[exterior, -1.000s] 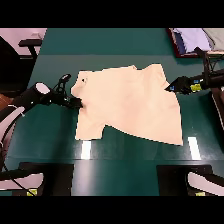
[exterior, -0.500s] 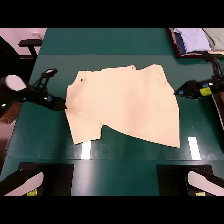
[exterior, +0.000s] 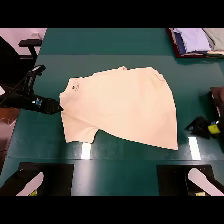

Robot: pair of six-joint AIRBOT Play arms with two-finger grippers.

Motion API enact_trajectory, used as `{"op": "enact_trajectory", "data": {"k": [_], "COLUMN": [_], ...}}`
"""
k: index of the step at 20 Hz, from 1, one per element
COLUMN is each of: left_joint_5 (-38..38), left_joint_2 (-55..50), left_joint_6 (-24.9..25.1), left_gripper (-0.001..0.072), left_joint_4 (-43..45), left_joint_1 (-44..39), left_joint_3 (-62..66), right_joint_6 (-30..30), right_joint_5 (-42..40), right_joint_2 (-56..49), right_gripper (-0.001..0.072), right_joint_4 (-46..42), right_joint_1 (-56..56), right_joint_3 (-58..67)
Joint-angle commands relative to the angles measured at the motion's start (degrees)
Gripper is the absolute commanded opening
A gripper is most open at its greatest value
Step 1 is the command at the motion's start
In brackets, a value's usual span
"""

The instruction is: Fold the shirts.

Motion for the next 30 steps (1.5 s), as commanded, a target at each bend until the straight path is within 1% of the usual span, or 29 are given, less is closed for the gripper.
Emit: {"op": "enact_trajectory", "data": {"k": [1, 6, 7, 8, 11, 12, 15, 17, 20, 24, 27, 30], "left_joint_5": [0.15, 0.13, 0.13, 0.13, 0.22, 0.22, 3.32, 4.59, 5.66, 10.08, 13.60, 16.50], "left_joint_2": [0.57, 0.57, 0.57, 0.57, 0.66, 1.07, 5.29, 8.22, 10.67, 10.93, 10.93, 10.93], "left_joint_6": [-0.17, -0.15, -0.15, -0.15, -0.17, -0.33, -1.66, -1.86, -3.15, -3.28, -3.61, -5.99], "left_gripper": [0.0022, 0.0023, 0.0023, 0.0023, 0.0022, 0.0022, 0.0021, 0.0022, 0.0022, 0.0022, 0.0021, 0.0020], "left_joint_4": [-1.33, -1.33, -1.31, -1.31, -1.33, -1.31, -0.94, -0.35, 1.73, 1.73, 1.75, 2.36], "left_joint_1": [0.04, 0.07, 0.07, 0.07, 0.07, 0.07, 0.07, 0.07, 0.07, 0.07, 0.07, 0.07], "left_joint_3": [-0.04, -0.04, -0.04, -0.04, 0.00, 0.13, 2.78, 8.66, 22.45, 43.30, 54.80, 64.19], "right_joint_6": [0.09, 1.86, 2.08, 2.08, 1.92, 1.79, 1.81, 2.05, 2.95, 2.95, 2.95, 3.48], "right_joint_5": [-1.27, -5.42, -5.73, -6.12, -7.06, -6.97, -7.06, -7.98, -8.92, -8.81, -8.83, -6.58], "right_joint_2": [0.55, 0.52, 0.55, 0.55, 0.59, 0.61, 2.67, 5.64, 9.38, 10.47, 10.43, 10.43], "right_gripper": [0.0443, 0.0439, 0.0411, 0.0308, 0.0058, 0.0015, 0.0014, 0.0014, 0.0014, 0.0014, 0.0014, 0.0014], "right_joint_4": [-1.01, -0.96, -0.85, -0.79, 1.01, 1.88, 4.83, 5.29, 4.90, 4.42, 4.42, 4.44], "right_joint_1": [-0.59, 8.02, 9.75, 11.54, 15.63, 16.83, 20.17, 22.10, 23.23, 22.97, 20.94, 15.23], "right_joint_3": [-8.52, -12.39, -12.37, -12.37, -11.47, -9.70, 0.28, 11.15, 31.01, 56.72, 71.41, 81.18]}}
